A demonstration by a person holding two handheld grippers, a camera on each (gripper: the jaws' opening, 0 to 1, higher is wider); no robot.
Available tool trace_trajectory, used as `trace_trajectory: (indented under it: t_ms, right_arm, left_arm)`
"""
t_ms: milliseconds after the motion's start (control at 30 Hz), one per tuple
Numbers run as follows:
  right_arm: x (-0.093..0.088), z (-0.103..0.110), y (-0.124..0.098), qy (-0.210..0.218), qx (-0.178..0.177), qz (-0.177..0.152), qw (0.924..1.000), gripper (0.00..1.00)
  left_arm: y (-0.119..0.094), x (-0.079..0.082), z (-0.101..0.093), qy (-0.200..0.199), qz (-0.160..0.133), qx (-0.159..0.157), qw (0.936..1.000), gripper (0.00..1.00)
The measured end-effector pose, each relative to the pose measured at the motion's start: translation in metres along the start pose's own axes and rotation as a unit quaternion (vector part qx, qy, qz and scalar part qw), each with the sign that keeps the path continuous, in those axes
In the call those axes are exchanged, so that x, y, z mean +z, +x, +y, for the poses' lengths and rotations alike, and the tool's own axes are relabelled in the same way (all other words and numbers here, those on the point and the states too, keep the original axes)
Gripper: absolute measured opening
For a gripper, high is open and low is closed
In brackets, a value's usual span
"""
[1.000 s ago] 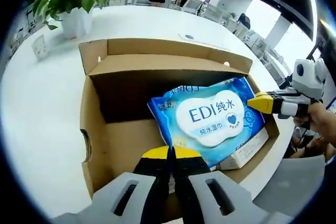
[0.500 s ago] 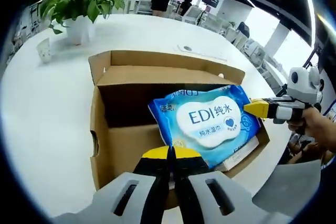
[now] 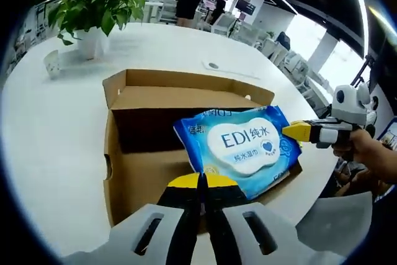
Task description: Operate the shoe box by opening the lid, removing the specified soft item, and placing it in the target area until the item is outside and the box remains undamaged.
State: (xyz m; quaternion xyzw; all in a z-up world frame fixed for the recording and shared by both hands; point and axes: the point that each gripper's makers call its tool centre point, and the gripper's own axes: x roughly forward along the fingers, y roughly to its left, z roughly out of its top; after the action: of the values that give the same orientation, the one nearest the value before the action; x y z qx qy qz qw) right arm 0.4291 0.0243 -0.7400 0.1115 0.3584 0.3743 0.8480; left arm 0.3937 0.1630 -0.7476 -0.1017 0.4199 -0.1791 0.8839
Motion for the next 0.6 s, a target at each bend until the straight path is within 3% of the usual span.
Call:
trace_trajectory:
  t_ms: [600]
  right_arm:
    - [0.007, -0.006, -0.031, 0.007, -0.005, -0.013, 0.9999, 0.0]
  left_arm:
    - [-0.008, 0.009, -0.031, 0.003, -0.01, -0.015, 0.9998, 0.0]
